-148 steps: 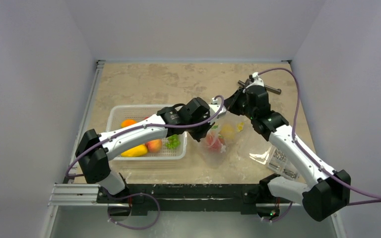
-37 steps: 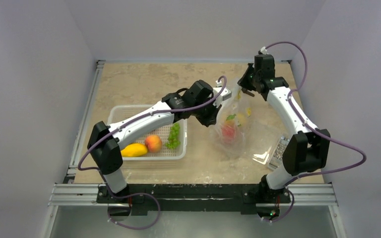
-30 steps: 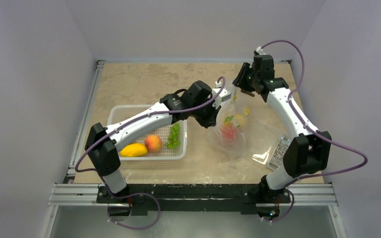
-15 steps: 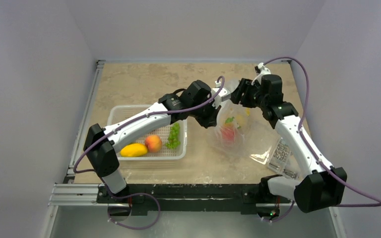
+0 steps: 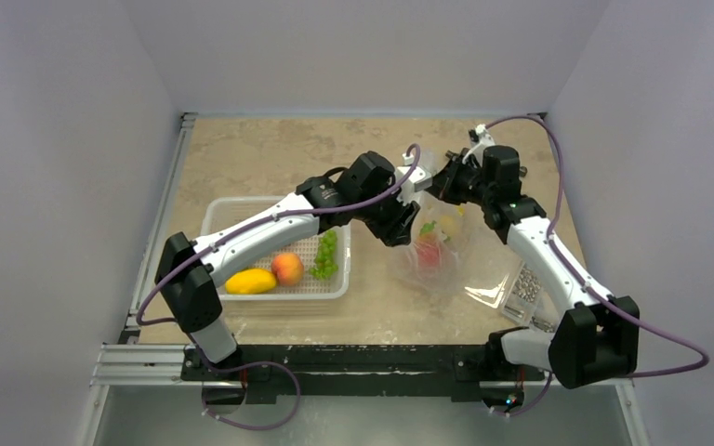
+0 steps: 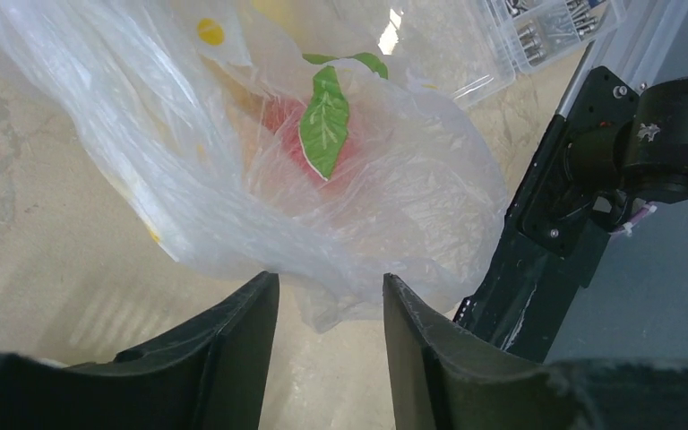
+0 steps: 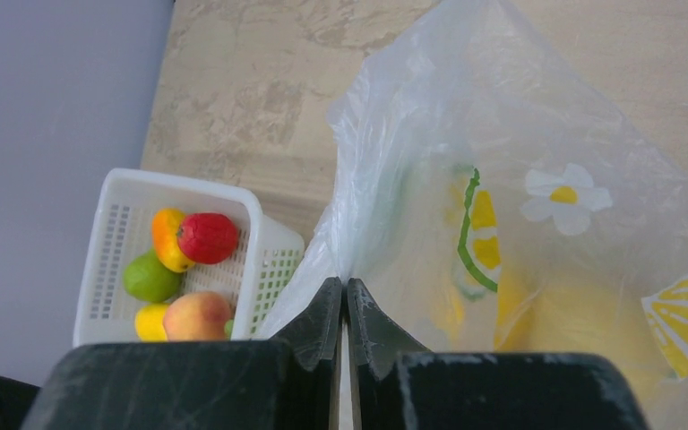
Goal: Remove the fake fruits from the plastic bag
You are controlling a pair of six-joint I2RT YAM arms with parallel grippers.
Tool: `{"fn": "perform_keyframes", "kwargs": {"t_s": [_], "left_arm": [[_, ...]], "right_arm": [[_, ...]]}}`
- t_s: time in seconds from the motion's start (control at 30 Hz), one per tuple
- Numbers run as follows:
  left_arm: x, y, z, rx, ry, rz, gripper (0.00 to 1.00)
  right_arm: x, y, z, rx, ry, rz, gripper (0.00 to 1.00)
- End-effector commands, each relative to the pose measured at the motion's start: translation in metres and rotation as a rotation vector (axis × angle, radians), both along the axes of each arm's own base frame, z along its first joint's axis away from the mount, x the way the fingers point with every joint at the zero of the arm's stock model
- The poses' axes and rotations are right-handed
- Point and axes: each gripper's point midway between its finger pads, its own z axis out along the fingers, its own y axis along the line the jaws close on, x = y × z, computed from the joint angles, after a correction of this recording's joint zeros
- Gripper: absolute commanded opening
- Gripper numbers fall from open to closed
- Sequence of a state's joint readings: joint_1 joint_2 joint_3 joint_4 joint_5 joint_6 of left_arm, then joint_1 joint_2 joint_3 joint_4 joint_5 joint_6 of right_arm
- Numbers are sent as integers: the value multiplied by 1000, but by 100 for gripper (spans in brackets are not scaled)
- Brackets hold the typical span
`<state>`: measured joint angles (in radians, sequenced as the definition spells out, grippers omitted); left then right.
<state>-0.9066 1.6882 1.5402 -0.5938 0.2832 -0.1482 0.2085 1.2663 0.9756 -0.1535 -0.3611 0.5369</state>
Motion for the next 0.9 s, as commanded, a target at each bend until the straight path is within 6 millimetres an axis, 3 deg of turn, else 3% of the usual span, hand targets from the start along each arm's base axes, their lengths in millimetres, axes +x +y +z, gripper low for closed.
{"fn": "perform_keyframes", "kwargs": {"t_s": [0.0,0.13,0.3,0.37,0.47,0.6,0.87], "left_arm": [[0,3,27,-53,-68,9,48],[9,8,21,-15,-92,57,52],[18,3,-1,37,-73,71,54],[17,-1,-10,47,-47,57,48],[14,-5,-18,56,-9,42,29],[10,-5,-19,60,0,36,1],[4,-1,-15,76,-51,23,0]], "right_arm": [[-8,7,21,60,-57,29,0],[-22,8,22,75,-29,51,0],[-45,11,24,91,-18,83,0],[-51,12,24,84,-20,93,0],[-53,7,28,60,-37,72,0],[-41,-6,45,38,-87,-21,0],[18,-45,64,-135,-38,-271,0]]}}
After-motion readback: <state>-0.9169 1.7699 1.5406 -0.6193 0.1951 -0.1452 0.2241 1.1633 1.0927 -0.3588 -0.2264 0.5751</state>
